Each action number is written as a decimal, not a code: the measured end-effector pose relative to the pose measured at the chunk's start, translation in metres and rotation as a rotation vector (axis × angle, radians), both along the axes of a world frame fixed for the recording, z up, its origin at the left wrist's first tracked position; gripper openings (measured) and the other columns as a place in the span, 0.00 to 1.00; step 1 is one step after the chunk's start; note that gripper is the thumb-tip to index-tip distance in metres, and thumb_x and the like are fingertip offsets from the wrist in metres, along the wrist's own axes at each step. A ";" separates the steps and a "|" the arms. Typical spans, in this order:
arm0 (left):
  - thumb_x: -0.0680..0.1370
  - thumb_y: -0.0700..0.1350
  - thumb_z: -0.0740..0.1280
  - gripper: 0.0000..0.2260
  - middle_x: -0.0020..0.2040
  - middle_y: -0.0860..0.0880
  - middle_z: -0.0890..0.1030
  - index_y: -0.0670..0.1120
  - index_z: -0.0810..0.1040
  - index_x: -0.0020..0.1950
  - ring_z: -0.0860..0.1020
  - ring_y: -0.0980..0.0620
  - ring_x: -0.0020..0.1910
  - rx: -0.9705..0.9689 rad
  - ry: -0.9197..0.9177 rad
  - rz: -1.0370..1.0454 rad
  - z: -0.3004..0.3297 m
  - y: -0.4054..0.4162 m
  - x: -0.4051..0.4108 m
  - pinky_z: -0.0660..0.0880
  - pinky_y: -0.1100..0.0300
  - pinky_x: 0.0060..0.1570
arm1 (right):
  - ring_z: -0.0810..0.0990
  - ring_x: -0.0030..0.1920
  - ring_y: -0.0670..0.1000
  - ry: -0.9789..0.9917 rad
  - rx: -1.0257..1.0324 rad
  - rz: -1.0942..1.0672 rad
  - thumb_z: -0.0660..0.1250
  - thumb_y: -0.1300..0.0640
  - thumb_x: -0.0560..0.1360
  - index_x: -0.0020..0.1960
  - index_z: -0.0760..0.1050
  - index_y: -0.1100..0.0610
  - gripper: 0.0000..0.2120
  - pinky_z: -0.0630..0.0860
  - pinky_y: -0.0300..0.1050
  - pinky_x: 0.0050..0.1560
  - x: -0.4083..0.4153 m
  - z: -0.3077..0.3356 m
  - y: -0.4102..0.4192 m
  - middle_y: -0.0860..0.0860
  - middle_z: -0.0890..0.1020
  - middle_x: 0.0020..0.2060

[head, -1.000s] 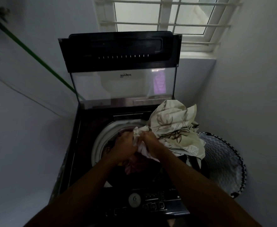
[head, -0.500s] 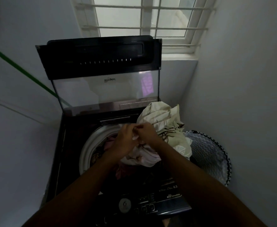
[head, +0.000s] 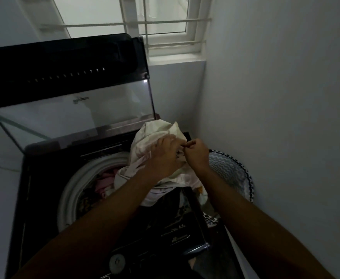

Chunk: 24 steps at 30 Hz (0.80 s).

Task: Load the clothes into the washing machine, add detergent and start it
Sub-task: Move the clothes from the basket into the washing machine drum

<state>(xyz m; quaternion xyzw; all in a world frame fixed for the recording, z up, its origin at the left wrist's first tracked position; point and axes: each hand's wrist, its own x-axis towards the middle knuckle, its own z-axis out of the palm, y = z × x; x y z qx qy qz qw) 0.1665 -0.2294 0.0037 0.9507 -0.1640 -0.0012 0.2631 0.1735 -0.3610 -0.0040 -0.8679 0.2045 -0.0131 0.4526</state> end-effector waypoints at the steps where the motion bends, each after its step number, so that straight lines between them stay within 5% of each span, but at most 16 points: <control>1: 0.68 0.66 0.62 0.33 0.74 0.46 0.64 0.58 0.67 0.72 0.60 0.40 0.74 0.109 0.025 -0.006 0.001 -0.007 0.002 0.59 0.37 0.70 | 0.78 0.41 0.51 0.067 0.016 -0.025 0.67 0.38 0.66 0.43 0.76 0.55 0.21 0.74 0.44 0.41 0.002 -0.014 -0.008 0.50 0.80 0.39; 4: 0.66 0.67 0.71 0.44 0.79 0.50 0.47 0.65 0.52 0.76 0.44 0.42 0.78 0.350 0.200 -0.061 -0.013 -0.015 0.002 0.49 0.34 0.71 | 0.81 0.49 0.57 0.252 0.117 -0.091 0.62 0.30 0.64 0.52 0.76 0.58 0.33 0.78 0.52 0.51 0.001 -0.055 -0.024 0.56 0.82 0.47; 8: 0.60 0.71 0.73 0.52 0.79 0.46 0.48 0.64 0.50 0.77 0.46 0.39 0.78 0.441 0.277 -0.071 -0.026 -0.017 -0.004 0.51 0.37 0.73 | 0.80 0.56 0.58 0.387 0.343 -0.130 0.61 0.20 0.57 0.60 0.76 0.59 0.50 0.77 0.53 0.59 -0.014 -0.076 -0.030 0.56 0.81 0.55; 14: 0.56 0.72 0.73 0.49 0.76 0.44 0.58 0.62 0.61 0.74 0.59 0.40 0.74 0.421 0.190 -0.067 -0.024 -0.020 -0.001 0.60 0.46 0.72 | 0.76 0.62 0.59 0.415 0.457 0.024 0.59 0.44 0.80 0.66 0.73 0.61 0.23 0.72 0.47 0.59 -0.008 -0.048 -0.021 0.59 0.77 0.64; 17: 0.52 0.76 0.69 0.51 0.70 0.47 0.64 0.59 0.65 0.72 0.66 0.44 0.69 0.422 0.150 -0.053 -0.024 -0.023 0.000 0.65 0.48 0.68 | 0.73 0.66 0.60 0.457 0.338 0.008 0.57 0.41 0.80 0.69 0.71 0.62 0.28 0.69 0.48 0.66 -0.004 -0.044 -0.018 0.62 0.75 0.66; 24: 0.55 0.74 0.72 0.52 0.69 0.49 0.66 0.56 0.61 0.75 0.70 0.49 0.64 0.282 0.111 0.010 -0.024 -0.005 -0.020 0.68 0.54 0.64 | 0.78 0.59 0.60 0.349 0.226 -0.146 0.64 0.40 0.74 0.61 0.77 0.62 0.28 0.73 0.49 0.58 -0.005 -0.038 -0.006 0.60 0.80 0.59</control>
